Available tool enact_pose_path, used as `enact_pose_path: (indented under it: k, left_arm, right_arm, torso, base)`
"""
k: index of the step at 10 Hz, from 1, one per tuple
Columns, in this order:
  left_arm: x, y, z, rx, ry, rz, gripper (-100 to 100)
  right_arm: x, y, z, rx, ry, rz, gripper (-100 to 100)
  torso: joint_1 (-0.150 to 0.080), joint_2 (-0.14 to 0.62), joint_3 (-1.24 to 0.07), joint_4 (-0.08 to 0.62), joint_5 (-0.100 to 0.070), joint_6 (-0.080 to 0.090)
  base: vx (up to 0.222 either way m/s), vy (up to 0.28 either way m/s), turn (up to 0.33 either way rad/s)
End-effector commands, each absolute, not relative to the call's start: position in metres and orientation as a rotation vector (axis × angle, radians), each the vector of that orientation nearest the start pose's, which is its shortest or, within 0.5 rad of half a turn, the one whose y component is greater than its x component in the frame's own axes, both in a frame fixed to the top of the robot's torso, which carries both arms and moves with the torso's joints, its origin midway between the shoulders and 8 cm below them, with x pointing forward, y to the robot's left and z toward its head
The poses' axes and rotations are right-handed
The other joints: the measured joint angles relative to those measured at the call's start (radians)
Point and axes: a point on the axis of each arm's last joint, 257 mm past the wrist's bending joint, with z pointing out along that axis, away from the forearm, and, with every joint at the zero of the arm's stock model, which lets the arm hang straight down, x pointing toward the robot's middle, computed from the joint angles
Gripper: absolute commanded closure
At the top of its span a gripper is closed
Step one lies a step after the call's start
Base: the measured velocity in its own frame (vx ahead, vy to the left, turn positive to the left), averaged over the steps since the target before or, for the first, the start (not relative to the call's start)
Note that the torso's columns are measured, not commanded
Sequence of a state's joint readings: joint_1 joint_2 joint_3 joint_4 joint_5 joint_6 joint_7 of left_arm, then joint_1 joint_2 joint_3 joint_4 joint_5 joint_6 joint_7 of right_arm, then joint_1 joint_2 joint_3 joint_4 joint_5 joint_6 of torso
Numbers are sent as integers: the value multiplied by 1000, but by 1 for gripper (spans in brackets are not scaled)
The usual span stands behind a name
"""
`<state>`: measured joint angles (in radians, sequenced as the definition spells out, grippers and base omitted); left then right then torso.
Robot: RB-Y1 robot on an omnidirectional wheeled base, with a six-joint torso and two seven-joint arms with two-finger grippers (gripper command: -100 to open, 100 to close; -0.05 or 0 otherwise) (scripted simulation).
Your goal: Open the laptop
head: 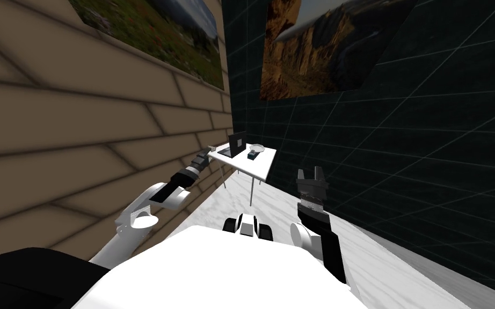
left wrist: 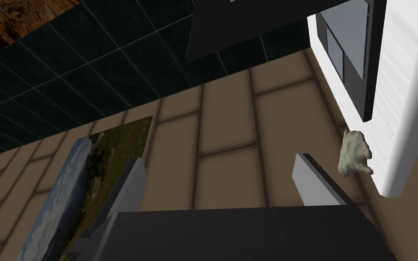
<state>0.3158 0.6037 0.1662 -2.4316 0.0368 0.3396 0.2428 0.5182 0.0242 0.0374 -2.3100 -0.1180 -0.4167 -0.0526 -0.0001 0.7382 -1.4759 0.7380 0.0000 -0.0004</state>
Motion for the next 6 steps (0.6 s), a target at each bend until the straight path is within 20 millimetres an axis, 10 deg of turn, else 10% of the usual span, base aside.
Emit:
enact_pose_path:
  k: [1, 6]
  left_arm:
    - [435, 316, 10, -784, 1253, -1020, -100]
    - [444, 329, 15, -813, 1306, -945, -100]
  right_arm:
    - [350, -285, 15, 829, 549, 1442, 0]
    - [350, -285, 15, 829, 549, 1442, 0]
  torso:
    - [1, 0, 0, 0, 0, 1]
    - [0, 0, 0, 0, 0, 0]
  base:
    - [38, 11, -75]
    - [40, 7, -110]
